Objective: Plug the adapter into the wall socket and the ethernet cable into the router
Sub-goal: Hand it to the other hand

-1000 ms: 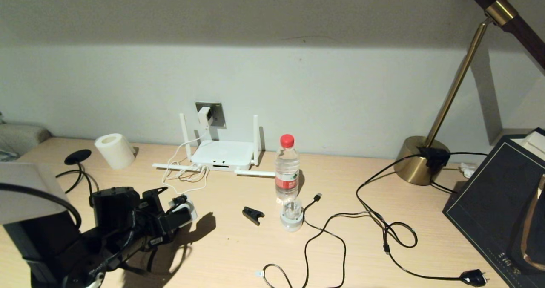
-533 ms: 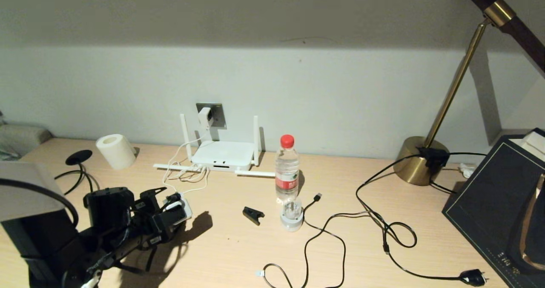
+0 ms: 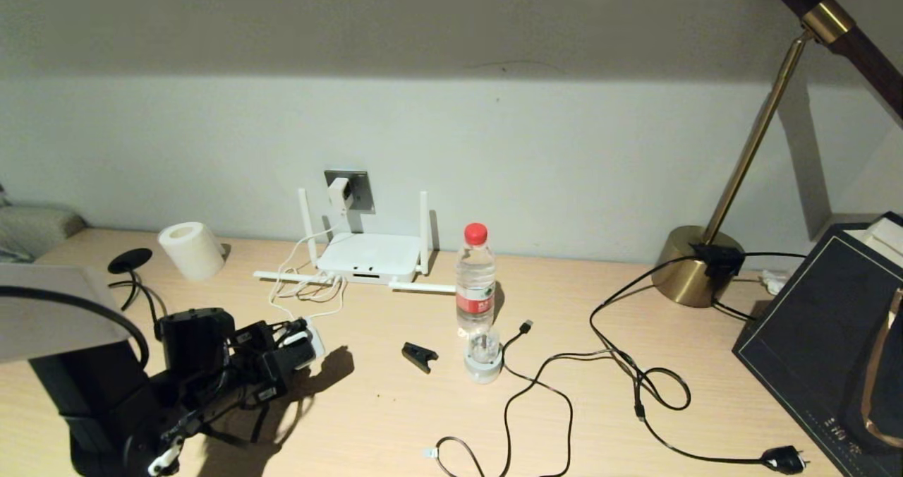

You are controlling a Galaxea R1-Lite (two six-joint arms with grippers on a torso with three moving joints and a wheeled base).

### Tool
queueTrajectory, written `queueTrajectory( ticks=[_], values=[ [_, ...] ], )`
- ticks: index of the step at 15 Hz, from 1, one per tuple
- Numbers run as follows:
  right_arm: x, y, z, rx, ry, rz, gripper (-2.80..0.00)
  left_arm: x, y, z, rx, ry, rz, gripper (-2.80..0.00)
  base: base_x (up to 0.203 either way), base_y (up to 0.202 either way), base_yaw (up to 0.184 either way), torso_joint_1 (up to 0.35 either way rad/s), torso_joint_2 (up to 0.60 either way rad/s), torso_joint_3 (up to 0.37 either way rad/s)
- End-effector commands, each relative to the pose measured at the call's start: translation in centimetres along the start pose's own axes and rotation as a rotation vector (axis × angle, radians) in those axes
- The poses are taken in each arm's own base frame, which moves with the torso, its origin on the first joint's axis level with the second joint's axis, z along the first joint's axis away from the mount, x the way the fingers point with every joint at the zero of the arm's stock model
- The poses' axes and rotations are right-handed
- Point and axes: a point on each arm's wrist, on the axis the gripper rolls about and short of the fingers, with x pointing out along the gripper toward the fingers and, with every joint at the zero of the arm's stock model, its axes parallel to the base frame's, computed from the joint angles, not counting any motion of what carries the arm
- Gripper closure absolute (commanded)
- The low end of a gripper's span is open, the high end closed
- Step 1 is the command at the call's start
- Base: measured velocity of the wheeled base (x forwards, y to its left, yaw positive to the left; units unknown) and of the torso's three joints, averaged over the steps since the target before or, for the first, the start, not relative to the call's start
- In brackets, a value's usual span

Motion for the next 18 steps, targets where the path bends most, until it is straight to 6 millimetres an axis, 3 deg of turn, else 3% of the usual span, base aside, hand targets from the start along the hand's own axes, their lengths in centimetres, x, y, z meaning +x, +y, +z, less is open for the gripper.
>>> queueTrajectory(
  ticks=[1,8,10,14,18],
  values=[
    [0.1,0.0,-0.3,0.000,0.009,0.000,0.00,0.5,-0.6,-0.2,0.005,-0.004,-0.019,0.00,0.000,0.000,0.000,0.000,0.00,0.000],
    [0.1,0.0,-0.3,0.000,0.009,0.000,0.00,0.9,-0.9,-0.3,0.004,-0.004,-0.028,0.00,0.000,0.000,0.000,0.000,0.00,0.000],
    [0.1,0.0,-0.3,0.000,0.009,0.000,0.00,0.3,-0.1,0.0,0.004,-0.035,-0.004,0.00,0.000,0.000,0.000,0.000,0.00,0.000],
    [0.1,0.0,-0.3,0.000,0.009,0.000,0.00,-3.2,3.0,1.4,-0.070,-0.114,0.100,0.00,0.000,0.000,0.000,0.000,0.00,0.000],
    [0.1,0.0,-0.3,0.000,0.009,0.000,0.00,-6.9,4.7,2.4,-0.348,-0.124,0.042,0.00,0.000,0.000,0.000,0.000,0.00,0.000]
  ],
)
